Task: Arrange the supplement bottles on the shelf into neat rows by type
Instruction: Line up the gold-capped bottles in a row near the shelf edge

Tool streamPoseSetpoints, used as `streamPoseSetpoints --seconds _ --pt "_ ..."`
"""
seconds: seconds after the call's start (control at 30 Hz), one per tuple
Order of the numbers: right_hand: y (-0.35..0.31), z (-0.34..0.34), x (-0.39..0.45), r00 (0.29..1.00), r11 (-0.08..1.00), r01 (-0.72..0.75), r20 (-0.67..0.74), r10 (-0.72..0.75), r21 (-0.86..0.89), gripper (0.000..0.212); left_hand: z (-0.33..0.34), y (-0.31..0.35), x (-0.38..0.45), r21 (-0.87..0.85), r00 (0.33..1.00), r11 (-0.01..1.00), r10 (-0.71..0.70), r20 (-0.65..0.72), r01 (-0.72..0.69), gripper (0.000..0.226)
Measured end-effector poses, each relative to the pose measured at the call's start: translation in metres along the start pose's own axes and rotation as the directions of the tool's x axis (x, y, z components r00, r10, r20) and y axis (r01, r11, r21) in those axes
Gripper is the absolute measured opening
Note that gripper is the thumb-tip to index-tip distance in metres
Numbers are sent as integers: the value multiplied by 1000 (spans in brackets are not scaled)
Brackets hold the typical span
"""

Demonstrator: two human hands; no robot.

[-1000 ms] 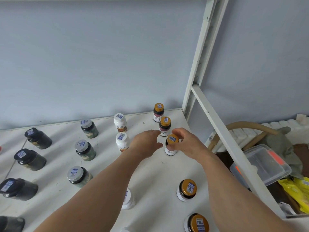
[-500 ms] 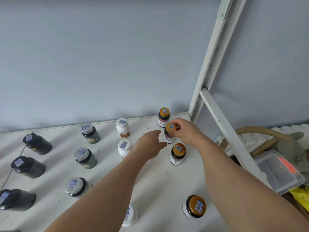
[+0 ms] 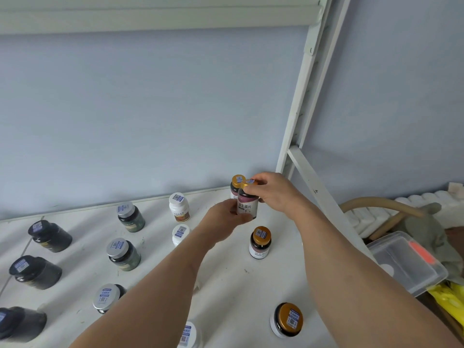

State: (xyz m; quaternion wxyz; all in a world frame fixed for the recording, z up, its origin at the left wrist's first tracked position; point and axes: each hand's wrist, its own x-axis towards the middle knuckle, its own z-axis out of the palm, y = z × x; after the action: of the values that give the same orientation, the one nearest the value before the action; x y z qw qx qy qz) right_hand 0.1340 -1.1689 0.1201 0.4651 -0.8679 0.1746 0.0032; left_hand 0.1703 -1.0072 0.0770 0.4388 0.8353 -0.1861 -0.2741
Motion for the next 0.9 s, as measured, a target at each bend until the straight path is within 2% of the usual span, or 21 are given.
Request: streamPoseSetpoints --seconds 0.23,0.47,0.53,0.6,0.67,0.73,0.8,0.9 --pt "-3 1 3 998 996 -47 -26 49 76 32 -8 4 -1 -123 998 992 -10 58 17 22" --pt "-4 2 9 998 996 -47 -27 49 79 33 -10 4 1 -138 998 990 3 60 5 23" --pt "-1 3 10 999 996 -43 -20 45 79 29 -8 5 4 -27 999 1000 7 41 -6 31" --pt "2 4 9 999 997 -37 -10 37 62 28 -7 3 8 220 1000 975 24 0 -23 42" --pt "8 8 9 1000 999 -29 6 29 27 28 -5 0 11 518 997 855 71 -34 -43 53" --pt "15 13 9 999 1000 -28 21 28 3 30 -5 -5 13 713 990 697 140 -31 -77 50" --pt "23 19 10 999 999 -28 37 28 -16 33 -4 -9 14 798 978 593 206 -19 -109 43" --pt "32 25 9 998 998 -40 43 42 -37 35 -2 -13 17 839 970 528 243 -2 -131 39"
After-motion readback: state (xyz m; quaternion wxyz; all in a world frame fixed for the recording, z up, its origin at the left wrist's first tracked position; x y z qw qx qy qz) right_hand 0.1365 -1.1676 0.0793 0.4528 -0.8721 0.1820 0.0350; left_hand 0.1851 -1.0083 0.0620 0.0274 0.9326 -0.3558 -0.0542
